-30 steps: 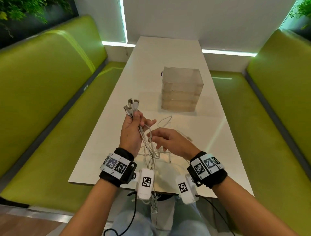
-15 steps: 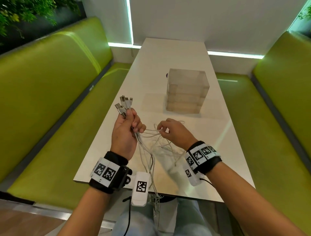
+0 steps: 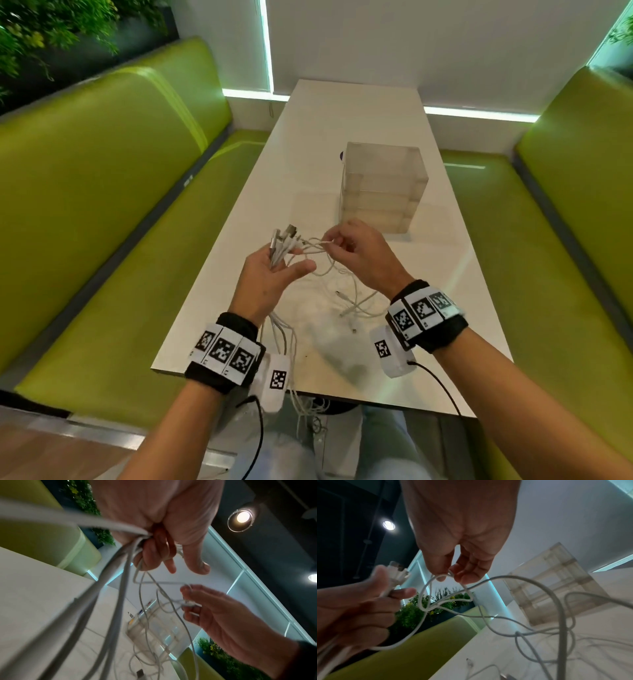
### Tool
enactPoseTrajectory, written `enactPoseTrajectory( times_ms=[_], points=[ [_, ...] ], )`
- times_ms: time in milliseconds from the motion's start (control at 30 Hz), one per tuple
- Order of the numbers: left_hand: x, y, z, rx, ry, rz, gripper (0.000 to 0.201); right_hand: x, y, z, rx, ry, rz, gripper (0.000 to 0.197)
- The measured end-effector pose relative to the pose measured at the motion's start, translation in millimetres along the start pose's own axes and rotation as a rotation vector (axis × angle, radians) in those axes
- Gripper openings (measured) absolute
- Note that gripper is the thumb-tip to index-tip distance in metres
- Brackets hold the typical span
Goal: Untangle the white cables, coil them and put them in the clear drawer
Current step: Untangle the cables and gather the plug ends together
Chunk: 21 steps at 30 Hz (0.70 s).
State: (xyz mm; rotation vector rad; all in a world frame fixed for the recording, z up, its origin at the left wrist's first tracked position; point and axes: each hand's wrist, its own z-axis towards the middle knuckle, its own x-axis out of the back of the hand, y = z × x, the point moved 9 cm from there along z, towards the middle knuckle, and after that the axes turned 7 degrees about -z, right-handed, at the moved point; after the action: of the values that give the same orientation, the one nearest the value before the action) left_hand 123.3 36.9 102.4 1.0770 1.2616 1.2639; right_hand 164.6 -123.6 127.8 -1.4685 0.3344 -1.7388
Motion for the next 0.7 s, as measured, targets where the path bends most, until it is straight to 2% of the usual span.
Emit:
enactPoseTrajectory(
  times_ms=[100,267,367,433,567,633,700],
  points=[
    [-15,1,-1,-0.029,-0.035,0.005,0.024,-2,-16,0,0.058,-0.032,0.018,0.011],
    [-7,3,1,-0.065,0.078,-0.066,0.022,-3,-22,-3,0.1,-0.088,0.02,0.01],
    [-15,4,2,-0.052,-0.015,-0.024,0.022,-5,-30,-6,0.155,-0.093,0.008,0.011],
    [-12,7,3,-0.085,-0.006,0.07,0.015,-6,-30,-6,0.178,-0.083,-0.061,0.011],
    [-1,19,2,-0.161,0.109,0.155,0.007,-19,0,-4,0.066,-0.12,-0.338,0.017],
    [4,26,-1,-0.162,0.15,0.065,0.009,-27,20,-3,-0.01,-0.17,-0.449,0.016],
    [11,28,0,-0.141,0.18,-0.019,0.016,-31,36,-3,-0.062,-0.181,-0.449,0.011]
  ],
)
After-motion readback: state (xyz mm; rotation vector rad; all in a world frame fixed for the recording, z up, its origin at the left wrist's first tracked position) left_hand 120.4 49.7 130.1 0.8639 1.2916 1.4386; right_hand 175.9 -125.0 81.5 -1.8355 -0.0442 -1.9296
